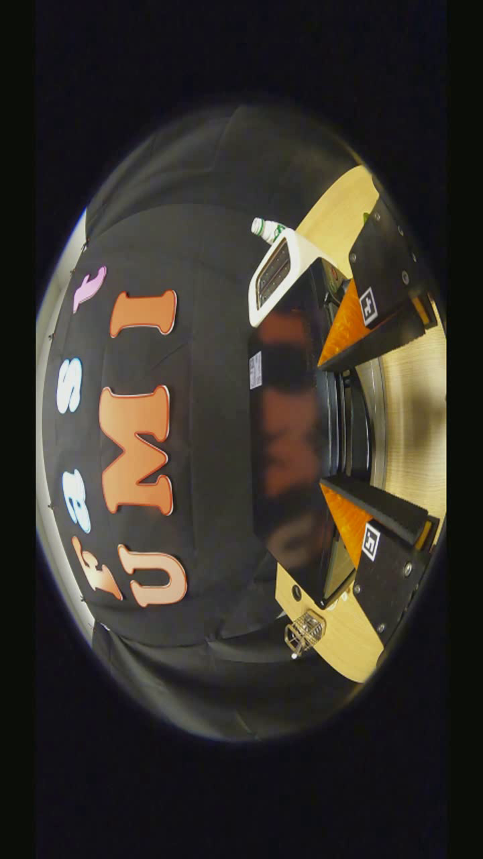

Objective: Open the toaster oven, put the food inside, and close the toaster oven door.

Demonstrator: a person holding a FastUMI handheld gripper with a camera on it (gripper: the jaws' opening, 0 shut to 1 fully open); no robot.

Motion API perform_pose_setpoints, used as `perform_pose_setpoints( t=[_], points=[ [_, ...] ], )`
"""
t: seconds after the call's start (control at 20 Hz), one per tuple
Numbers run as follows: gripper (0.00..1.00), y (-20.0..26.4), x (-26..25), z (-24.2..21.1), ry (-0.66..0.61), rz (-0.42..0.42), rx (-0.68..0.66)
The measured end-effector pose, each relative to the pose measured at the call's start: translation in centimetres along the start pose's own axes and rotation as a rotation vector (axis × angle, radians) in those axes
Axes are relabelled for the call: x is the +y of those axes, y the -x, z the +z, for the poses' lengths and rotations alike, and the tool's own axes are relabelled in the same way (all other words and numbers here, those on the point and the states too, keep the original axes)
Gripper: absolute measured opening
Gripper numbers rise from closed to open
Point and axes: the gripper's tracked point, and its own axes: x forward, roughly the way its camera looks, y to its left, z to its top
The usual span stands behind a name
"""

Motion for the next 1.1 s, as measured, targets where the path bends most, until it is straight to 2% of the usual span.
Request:
perform_pose_setpoints(
  t=[0.15, 0.35, 0.6, 0.8, 1.0, 1.1],
  points=[
    [0.83, 1.5, -0.2, -0.5, -0.006, 0.024, -0.011],
    [0.82, 4.2, -0.1, -3.1, 0.069, 0.093, 0.061],
    [0.81, 7.9, -0.3, -8.4, 0.11, 0.185, 0.222],
    [0.81, 9.1, 0.4, -14.6, 0.038, 0.261, 0.414],
    [0.81, 8.6, 1.1, -20.1, -0.038, 0.226, 0.631],
    [0.8, 7.6, 1.3, -19.5, -0.043, 0.235, 0.601]
  ],
)
